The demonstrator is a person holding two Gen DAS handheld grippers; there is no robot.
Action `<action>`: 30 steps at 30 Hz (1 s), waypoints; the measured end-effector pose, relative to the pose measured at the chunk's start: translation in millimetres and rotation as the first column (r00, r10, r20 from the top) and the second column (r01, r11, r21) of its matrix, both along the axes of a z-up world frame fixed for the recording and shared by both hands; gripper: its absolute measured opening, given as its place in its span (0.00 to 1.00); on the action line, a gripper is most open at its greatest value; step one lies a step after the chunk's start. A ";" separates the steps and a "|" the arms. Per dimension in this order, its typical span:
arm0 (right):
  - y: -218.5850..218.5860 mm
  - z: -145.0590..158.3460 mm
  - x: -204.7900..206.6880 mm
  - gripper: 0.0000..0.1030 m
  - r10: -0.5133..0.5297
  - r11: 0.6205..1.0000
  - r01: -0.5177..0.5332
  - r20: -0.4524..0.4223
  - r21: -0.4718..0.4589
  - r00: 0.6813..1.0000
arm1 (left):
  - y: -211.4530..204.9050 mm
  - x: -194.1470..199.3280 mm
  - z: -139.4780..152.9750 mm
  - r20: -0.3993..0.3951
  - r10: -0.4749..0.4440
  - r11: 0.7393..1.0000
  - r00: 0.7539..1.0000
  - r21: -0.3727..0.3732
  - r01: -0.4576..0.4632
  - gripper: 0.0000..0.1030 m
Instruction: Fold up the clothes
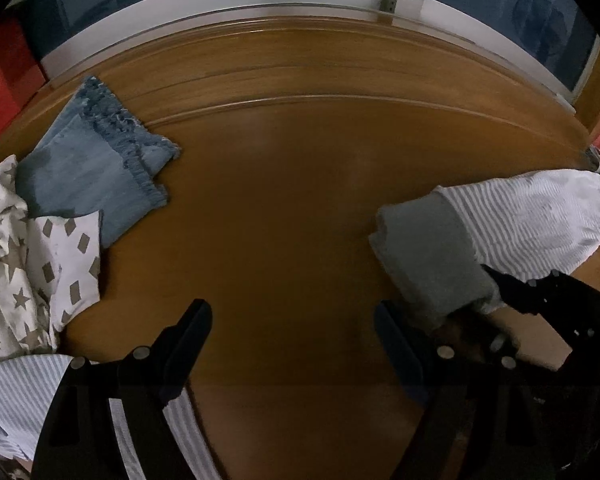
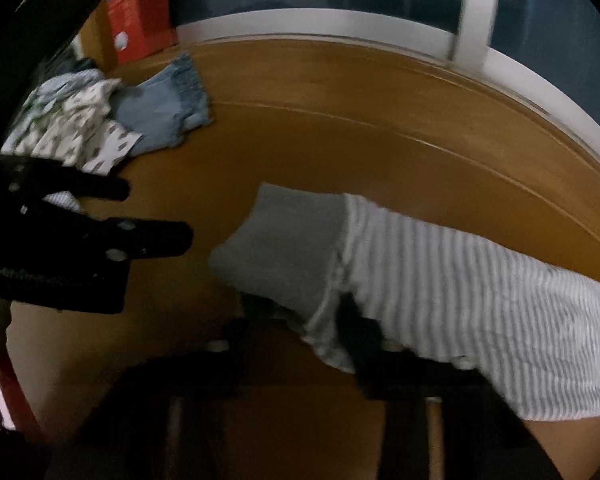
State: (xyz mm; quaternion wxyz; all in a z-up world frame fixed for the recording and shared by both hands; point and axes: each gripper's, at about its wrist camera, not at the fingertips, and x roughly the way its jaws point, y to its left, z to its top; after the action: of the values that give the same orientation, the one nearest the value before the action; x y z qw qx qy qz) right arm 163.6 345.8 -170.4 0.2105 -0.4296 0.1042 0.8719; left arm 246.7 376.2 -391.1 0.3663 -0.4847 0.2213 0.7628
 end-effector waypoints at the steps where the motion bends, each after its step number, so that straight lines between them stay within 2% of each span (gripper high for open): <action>1: 4.6 0.5 1.6 0.18 -0.016 1.000 0.015 -0.013 -0.027 1.000 | 0.6 1.9 1.5 -0.002 0.000 1.000 1.000 -0.001 0.000 0.80; 4: 19.3 3.2 9.7 0.17 -0.062 0.987 0.049 -0.080 -0.150 0.995 | 6.6 6.8 4.0 -0.009 -0.005 1.000 1.000 0.000 0.005 0.80; 6: 31.1 10.4 23.4 0.17 -0.107 0.965 0.060 -0.177 -0.255 0.978 | 11.6 10.5 5.5 -0.011 -0.012 1.000 1.000 0.002 0.012 0.80; 8: 42.3 19.7 40.8 0.17 -0.170 0.937 0.069 -0.272 -0.343 0.947 | 18.0 15.6 9.2 -0.017 -0.028 1.000 0.999 0.008 0.028 0.80; 11: 56.8 31.3 70.6 0.17 -0.262 0.900 0.088 -0.369 -0.426 0.892 | 33.3 26.9 16.6 -0.024 -0.063 0.998 0.998 0.029 0.064 0.80; 14: 71.8 29.0 99.3 0.18 -0.370 0.854 0.132 -0.409 -0.503 0.834 | 57.5 41.3 22.2 -0.020 -0.116 0.992 0.993 0.052 0.117 0.80; 17: 87.3 13.8 117.3 0.24 -0.477 0.798 0.230 -0.350 -0.557 0.806 | 84.9 59.9 28.5 -0.024 -0.181 0.980 0.983 0.075 0.182 0.80; 20: 100.0 4.7 131.1 0.32 -0.546 0.763 0.335 -0.274 -0.554 0.792 | 117.6 84.9 35.8 -0.039 -0.265 0.959 0.964 0.096 0.267 0.80; 22: 105.9 2.5 139.5 0.33 -0.578 0.747 0.386 -0.241 -0.541 0.780 | 137.8 97.4 36.1 -0.049 -0.316 0.943 0.948 0.099 0.319 0.80; 26: 101.6 20.7 153.0 0.42 -0.596 0.773 0.449 -0.270 -0.449 0.756 | 169.3 125.5 33.7 -0.068 -0.401 0.910 0.914 0.082 0.405 0.80; 30: 97.7 27.1 157.5 0.43 -0.615 0.775 0.506 -0.265 -0.378 0.743 | 192.8 146.0 25.1 -0.094 -0.469 0.879 0.878 0.047 0.474 0.80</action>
State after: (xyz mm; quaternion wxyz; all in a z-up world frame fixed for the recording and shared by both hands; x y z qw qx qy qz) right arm 321.0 443.5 -143.2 0.3782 -0.2284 0.3908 0.8075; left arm 392.6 569.1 -365.9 0.5484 -0.3725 0.3207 0.6765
